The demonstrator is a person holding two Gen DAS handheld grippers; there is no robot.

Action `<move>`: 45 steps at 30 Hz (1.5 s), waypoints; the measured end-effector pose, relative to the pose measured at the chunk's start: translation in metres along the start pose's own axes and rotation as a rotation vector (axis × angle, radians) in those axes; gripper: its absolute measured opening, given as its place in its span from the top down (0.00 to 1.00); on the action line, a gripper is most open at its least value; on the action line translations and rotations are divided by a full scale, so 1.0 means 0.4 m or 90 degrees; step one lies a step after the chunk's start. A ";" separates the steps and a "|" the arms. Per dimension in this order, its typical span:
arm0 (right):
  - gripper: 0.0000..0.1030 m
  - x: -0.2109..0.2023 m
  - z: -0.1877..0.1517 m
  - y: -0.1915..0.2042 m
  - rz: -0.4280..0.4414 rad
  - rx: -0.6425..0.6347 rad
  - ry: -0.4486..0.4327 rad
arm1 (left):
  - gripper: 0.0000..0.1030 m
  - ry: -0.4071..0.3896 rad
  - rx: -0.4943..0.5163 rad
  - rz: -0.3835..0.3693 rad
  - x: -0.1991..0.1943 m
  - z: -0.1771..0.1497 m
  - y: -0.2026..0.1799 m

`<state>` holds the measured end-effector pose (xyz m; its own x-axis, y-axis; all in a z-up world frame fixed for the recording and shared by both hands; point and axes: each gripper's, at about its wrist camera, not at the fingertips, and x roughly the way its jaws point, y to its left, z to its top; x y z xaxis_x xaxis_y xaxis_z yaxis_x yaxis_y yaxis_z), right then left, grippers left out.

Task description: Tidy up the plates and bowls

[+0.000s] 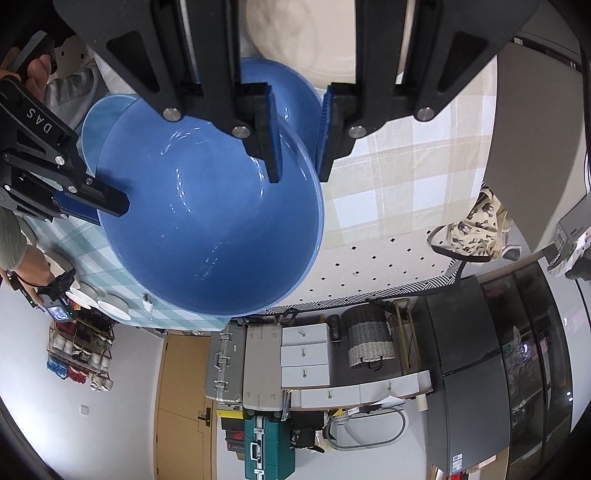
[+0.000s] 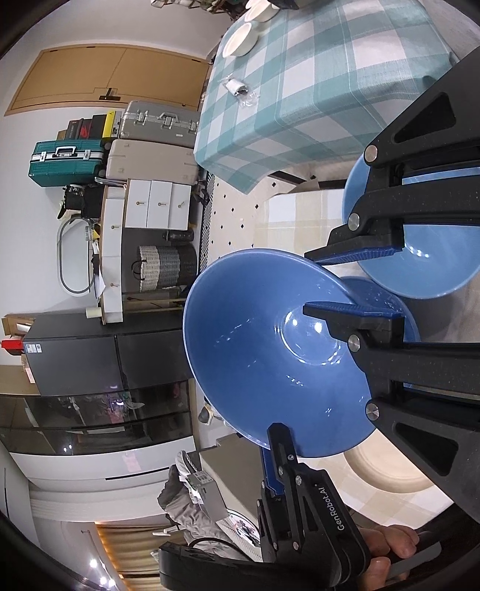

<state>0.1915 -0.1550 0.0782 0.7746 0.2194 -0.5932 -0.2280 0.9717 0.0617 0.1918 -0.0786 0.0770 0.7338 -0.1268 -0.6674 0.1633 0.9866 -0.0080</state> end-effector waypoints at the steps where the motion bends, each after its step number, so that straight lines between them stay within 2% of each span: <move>1: 0.81 -0.001 -0.003 0.007 0.003 -0.003 0.001 | 0.85 0.001 -0.002 0.001 -0.002 -0.004 0.003; 9: 0.79 0.007 -0.028 0.045 0.018 -0.019 0.020 | 0.84 0.001 -0.011 0.012 -0.012 -0.034 0.025; 20: 0.79 0.064 -0.064 0.069 0.027 -0.037 0.053 | 0.84 0.036 -0.012 0.029 0.041 -0.082 0.045; 38: 0.78 0.178 -0.107 0.060 0.019 -0.042 0.127 | 0.82 0.094 0.000 0.051 0.129 -0.116 0.035; 45: 0.78 0.201 -0.116 0.044 0.005 -0.042 0.138 | 0.81 0.117 0.012 0.056 0.159 -0.120 0.025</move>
<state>0.2225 -0.1243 -0.0056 0.6289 0.1966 -0.7522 -0.2781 0.9604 0.0185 0.2085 -0.0721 -0.0015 0.6135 -0.0184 -0.7895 0.1178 0.9907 0.0685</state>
